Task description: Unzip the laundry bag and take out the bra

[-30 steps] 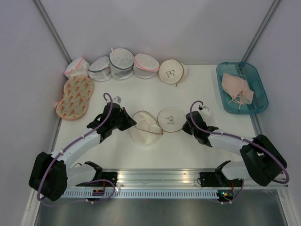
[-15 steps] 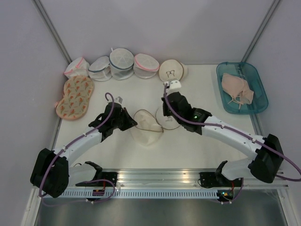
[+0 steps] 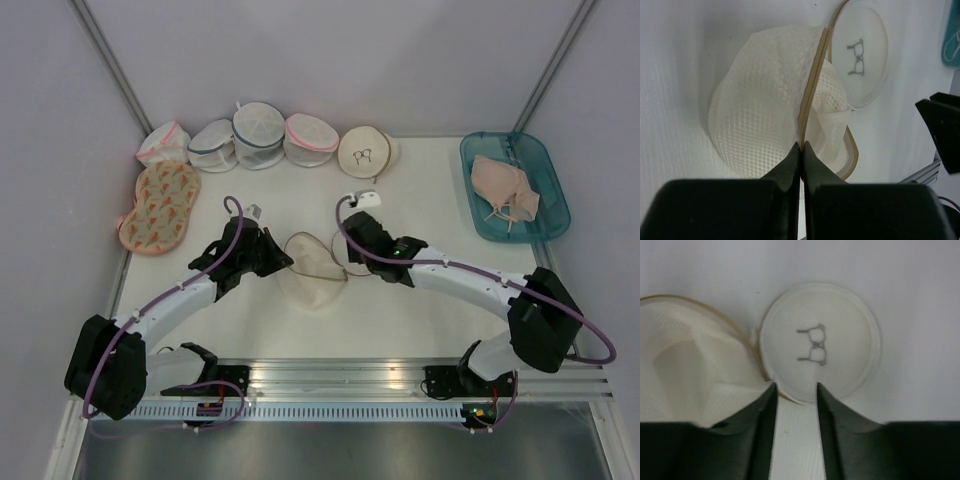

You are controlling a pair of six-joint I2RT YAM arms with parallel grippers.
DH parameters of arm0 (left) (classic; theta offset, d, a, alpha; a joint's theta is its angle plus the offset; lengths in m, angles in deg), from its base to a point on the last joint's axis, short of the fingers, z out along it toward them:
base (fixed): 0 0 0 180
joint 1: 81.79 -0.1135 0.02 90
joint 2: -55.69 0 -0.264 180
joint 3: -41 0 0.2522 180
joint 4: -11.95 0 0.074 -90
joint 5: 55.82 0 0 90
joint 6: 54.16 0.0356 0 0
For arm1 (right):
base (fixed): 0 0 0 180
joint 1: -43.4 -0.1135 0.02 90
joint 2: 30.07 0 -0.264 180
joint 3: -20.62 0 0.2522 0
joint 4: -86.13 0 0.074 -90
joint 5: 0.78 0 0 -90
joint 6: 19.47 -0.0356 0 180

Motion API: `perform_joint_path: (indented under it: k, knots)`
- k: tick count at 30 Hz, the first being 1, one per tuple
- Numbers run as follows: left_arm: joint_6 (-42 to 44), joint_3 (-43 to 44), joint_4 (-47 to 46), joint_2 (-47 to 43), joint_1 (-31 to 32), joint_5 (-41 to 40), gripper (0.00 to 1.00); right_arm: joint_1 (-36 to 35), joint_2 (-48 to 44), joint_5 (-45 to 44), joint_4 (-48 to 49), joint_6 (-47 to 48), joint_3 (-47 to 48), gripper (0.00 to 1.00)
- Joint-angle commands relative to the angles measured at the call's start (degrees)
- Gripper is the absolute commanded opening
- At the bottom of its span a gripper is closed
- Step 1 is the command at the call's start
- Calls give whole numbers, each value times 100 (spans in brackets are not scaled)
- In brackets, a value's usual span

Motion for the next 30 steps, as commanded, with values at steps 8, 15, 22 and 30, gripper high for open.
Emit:
perform_joint_path:
  k: [8, 15, 22, 30]
  knots:
    - [-81, 97, -94, -202, -40, 58, 2, 2233, -531, 2459, 2163, -1957, -2261, 63]
    - [-54, 97, -6, -273, -48, -12, 2, 2664, -101, 2892, 2887, -2511, -2658, 62]
    - [-28, 115, 3, -220, -57, -4, 2, 2946, 497, 2883, 3282, -2784, -2728, 49]
    - [7, 124, 47, -211, -84, -30, 2, 2990, 1069, 2778, 3248, -2794, -2632, 0]
